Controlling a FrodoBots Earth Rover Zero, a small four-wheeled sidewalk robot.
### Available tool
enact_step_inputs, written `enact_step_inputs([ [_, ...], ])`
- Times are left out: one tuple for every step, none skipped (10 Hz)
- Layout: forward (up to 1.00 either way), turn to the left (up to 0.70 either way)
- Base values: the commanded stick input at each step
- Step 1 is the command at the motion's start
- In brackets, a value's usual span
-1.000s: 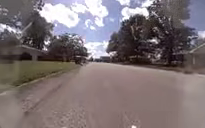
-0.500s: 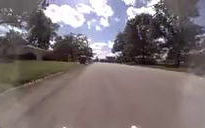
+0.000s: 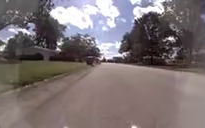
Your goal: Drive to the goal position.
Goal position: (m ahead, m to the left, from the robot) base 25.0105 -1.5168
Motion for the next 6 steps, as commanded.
enact_step_inputs([
  [0.85,0.00],
  [0.85,0.00],
  [0.85,0.00],
  [0.85,0.00],
  [0.85,0.00],
  [0.85,0.00],
])
